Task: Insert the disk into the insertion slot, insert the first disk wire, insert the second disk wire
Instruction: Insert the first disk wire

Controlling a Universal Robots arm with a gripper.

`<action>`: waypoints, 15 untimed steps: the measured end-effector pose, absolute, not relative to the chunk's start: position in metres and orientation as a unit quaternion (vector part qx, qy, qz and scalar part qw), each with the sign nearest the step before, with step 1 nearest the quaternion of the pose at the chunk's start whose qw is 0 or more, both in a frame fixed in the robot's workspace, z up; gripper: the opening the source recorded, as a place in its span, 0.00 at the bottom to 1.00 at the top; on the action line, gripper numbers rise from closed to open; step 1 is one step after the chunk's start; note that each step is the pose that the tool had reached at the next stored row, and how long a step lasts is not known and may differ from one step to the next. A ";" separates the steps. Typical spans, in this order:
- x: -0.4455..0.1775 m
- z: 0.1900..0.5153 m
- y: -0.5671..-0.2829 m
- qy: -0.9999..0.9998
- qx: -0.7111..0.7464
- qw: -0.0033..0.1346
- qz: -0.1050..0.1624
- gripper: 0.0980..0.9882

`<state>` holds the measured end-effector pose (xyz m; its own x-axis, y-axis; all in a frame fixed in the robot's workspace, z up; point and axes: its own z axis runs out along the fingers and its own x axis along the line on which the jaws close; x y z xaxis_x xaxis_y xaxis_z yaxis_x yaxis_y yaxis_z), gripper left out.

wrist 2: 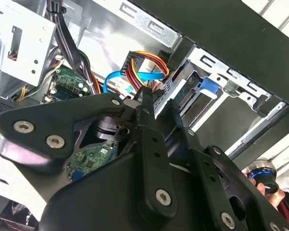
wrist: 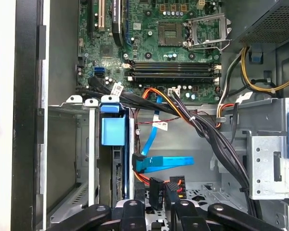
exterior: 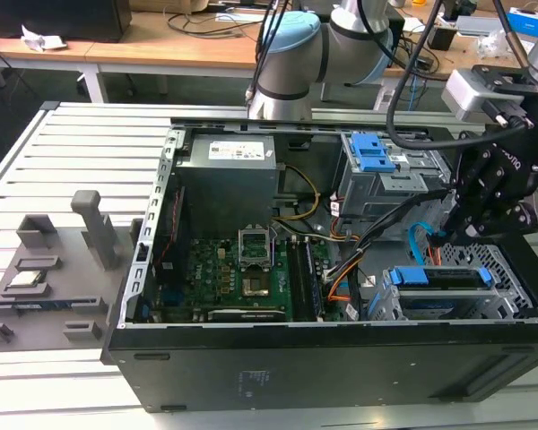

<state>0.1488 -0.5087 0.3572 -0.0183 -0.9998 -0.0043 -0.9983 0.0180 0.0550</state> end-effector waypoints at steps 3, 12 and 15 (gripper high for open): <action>0.149 0.357 -0.509 -0.713 0.700 0.019 -0.020 0.23; 0.149 0.357 -0.509 -0.713 0.700 0.019 -0.020 0.07; 0.149 0.357 -0.515 -0.713 0.700 0.019 -0.020 0.07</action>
